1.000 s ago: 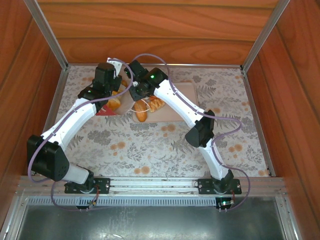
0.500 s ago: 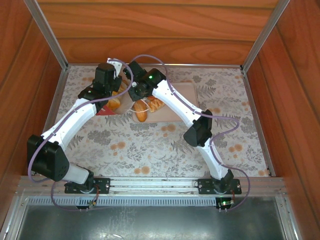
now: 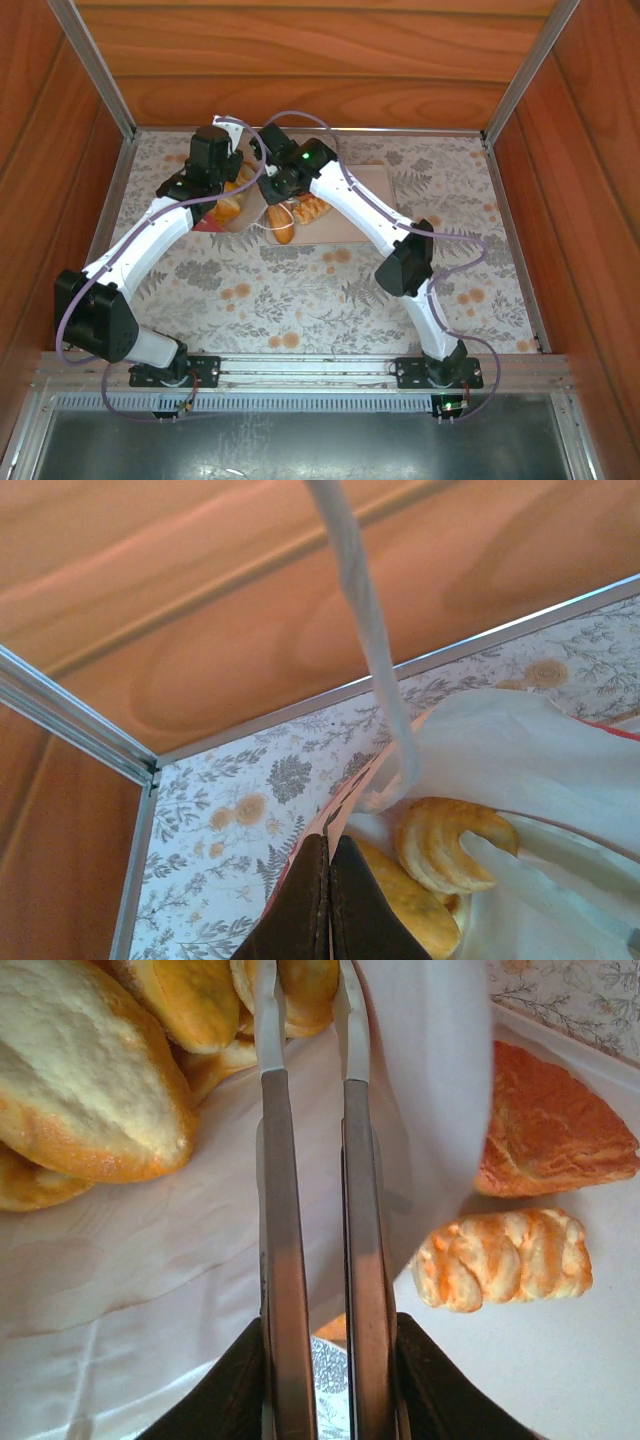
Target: Take the fake bread out of the paper bag
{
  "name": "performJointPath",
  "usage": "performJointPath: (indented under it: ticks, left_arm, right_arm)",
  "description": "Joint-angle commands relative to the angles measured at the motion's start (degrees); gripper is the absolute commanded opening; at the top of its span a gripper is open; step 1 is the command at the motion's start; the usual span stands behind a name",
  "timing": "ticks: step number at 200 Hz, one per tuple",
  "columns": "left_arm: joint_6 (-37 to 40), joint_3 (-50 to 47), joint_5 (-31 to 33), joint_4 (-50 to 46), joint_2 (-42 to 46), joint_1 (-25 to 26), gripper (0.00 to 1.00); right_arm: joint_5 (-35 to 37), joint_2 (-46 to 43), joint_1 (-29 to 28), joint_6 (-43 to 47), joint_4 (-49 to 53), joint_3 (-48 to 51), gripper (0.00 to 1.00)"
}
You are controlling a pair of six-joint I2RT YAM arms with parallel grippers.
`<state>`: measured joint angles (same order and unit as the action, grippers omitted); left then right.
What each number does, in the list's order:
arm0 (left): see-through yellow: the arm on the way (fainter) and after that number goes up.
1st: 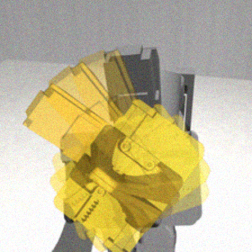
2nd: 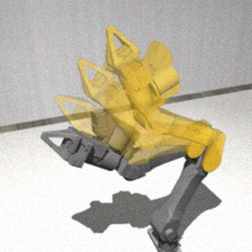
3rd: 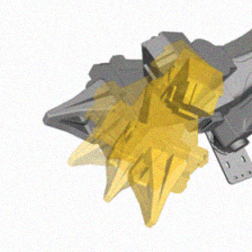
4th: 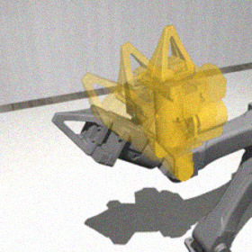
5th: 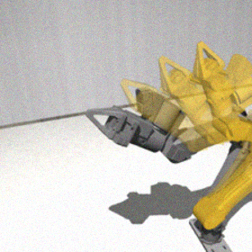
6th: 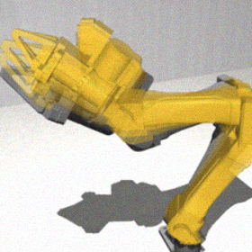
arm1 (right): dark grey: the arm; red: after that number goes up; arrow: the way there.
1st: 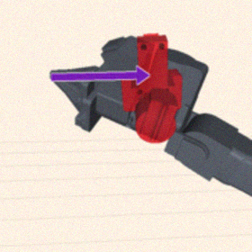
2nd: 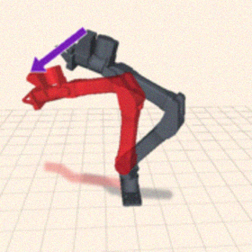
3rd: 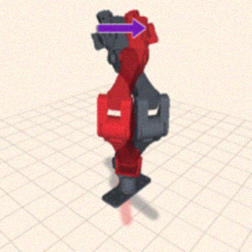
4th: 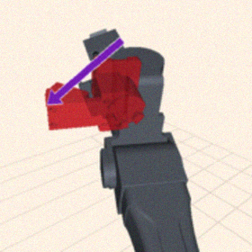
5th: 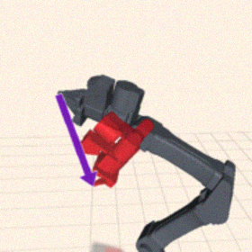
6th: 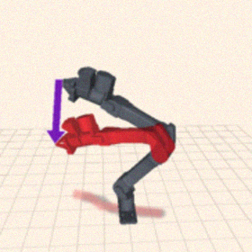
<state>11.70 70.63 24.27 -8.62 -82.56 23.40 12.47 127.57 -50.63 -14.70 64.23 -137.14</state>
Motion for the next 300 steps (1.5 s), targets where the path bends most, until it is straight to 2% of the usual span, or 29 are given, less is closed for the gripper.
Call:
performJointPath:
  ticks: [1, 88, 218, 300]
  left_arm:
    - [-0.76, -0.14, 1.74, 1.09, 0.71, 0.42, 0.00]
    - [-0.37, -0.15, 3.12, 0.80, 0.11, 0.49, 0.00]
    - [-0.49, -0.14, 4.54, 1.65, -0.23, 0.42, 0.00]
    - [-0.37, -0.27, 4.98, 1.67, -0.11, 0.42, 0.00]
  right_arm:
    - [-0.73, -6.28, -0.30, -1.34, -4.17, 2.48, 0.00]
    - [-2.17, -12.71, -0.41, -3.11, -6.56, 8.60, 0.00]
    - [-7.69, -28.76, -0.27, -6.62, -9.46, 24.51, 0.00]
    - [-7.54, -38.74, 0.26, -6.60, -9.02, 29.99, 0.00]
